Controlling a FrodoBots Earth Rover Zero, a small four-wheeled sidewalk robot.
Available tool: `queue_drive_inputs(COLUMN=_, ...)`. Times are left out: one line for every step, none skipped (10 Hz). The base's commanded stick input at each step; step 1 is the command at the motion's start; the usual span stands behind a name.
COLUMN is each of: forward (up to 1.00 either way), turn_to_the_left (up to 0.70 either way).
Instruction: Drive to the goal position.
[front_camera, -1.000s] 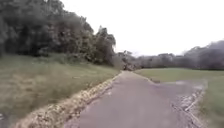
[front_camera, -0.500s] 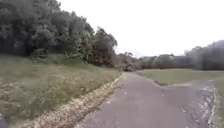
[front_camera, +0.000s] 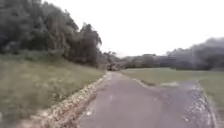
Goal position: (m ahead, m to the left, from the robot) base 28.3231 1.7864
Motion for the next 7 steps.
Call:
queue_drive_inputs(forward=0.00, turn_to_the_left=0.00)
queue_drive_inputs(forward=0.00, turn_to_the_left=0.00)
queue_drive_inputs(forward=0.54, turn_to_the_left=0.00)
queue_drive_inputs(forward=0.85, turn_to_the_left=0.00)
queue_drive_inputs(forward=0.85, turn_to_the_left=0.00)
queue_drive_inputs(forward=0.85, turn_to_the_left=0.16)
queue_drive_inputs(forward=0.85, turn_to_the_left=0.27)
